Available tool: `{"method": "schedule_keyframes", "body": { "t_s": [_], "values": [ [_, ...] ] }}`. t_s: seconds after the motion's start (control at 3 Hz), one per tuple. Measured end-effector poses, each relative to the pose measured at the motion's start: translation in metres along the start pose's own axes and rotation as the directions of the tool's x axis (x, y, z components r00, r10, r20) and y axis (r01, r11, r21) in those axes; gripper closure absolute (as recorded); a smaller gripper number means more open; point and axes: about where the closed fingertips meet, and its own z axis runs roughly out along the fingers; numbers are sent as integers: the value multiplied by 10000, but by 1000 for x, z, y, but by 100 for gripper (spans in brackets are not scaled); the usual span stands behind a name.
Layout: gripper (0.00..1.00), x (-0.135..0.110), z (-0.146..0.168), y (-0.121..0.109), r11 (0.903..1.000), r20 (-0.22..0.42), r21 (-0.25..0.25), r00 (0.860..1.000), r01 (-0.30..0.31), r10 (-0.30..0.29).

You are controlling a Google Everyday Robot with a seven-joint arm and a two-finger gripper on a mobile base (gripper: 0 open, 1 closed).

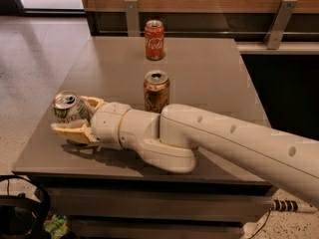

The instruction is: Knock 7up can over

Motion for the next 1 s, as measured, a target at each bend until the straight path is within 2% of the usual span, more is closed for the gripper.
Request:
{"method": "schedule_keyframes", "body": {
  "t_s": [0.67, 1.0],
  "values": [
    [99, -3, 2, 3, 10000, 12, -48, 10000, 47, -47],
    [100, -7, -6, 2, 9999, 0, -32, 9999, 151, -151]
  ]
}}
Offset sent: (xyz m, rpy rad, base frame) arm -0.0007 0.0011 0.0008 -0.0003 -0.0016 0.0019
